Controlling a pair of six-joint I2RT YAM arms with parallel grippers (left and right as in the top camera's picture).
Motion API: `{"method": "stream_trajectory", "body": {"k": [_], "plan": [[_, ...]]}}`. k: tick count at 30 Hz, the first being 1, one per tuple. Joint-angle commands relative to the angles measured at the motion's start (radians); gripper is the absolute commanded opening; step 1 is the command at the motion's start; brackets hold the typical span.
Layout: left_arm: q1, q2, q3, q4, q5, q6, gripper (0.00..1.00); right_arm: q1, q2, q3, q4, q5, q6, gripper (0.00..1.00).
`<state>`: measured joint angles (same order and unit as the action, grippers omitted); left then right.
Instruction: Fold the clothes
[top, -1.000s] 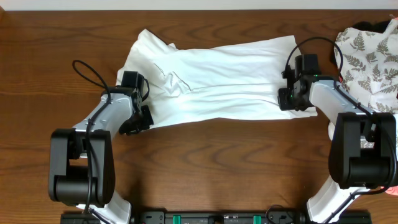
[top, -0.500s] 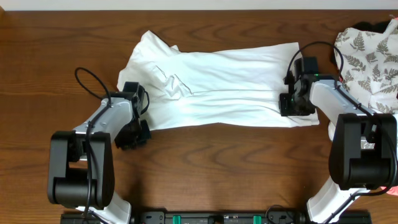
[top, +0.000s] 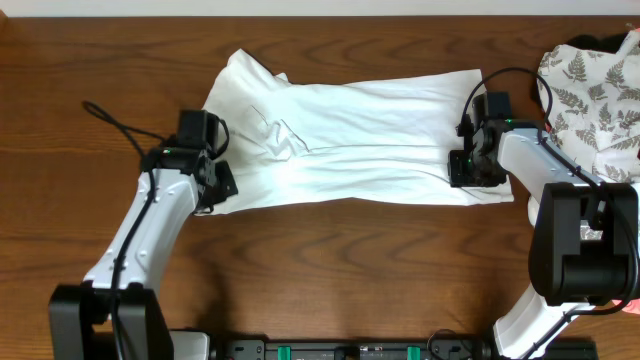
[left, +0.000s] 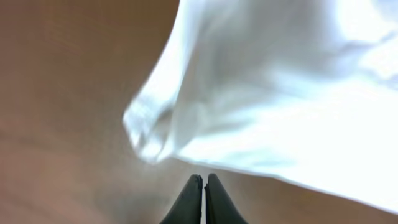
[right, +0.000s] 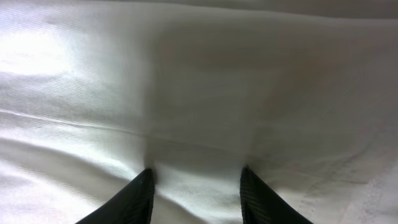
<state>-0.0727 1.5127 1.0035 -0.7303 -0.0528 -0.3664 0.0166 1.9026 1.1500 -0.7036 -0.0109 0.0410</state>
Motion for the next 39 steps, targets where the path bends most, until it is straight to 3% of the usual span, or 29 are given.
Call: {"method": "stream_trajectory", "body": {"k": [1,6,15,28,39], "plan": [[0.004,0.022,-0.021,0.067,-0.012,-0.002,0.06,0.003,0.049,-0.040,0.020,-0.005,0.011,0.44],[0.004,0.087,-0.093,0.228,-0.011,-0.002,0.06,0.003,0.049,-0.040,0.023,-0.005,0.011,0.44],[0.004,0.253,-0.109,0.291,-0.012,0.013,0.06,0.003,0.049,-0.040,0.034,-0.005,0.011,0.44],[0.004,0.270,-0.111,0.031,-0.013,0.000,0.06,0.003,0.049,-0.040,0.015,-0.005,0.011,0.44],[0.004,0.238,-0.109,-0.026,-0.012,0.002,0.06,0.003,0.048,-0.039,-0.045,-0.010,0.015,0.40]]}}
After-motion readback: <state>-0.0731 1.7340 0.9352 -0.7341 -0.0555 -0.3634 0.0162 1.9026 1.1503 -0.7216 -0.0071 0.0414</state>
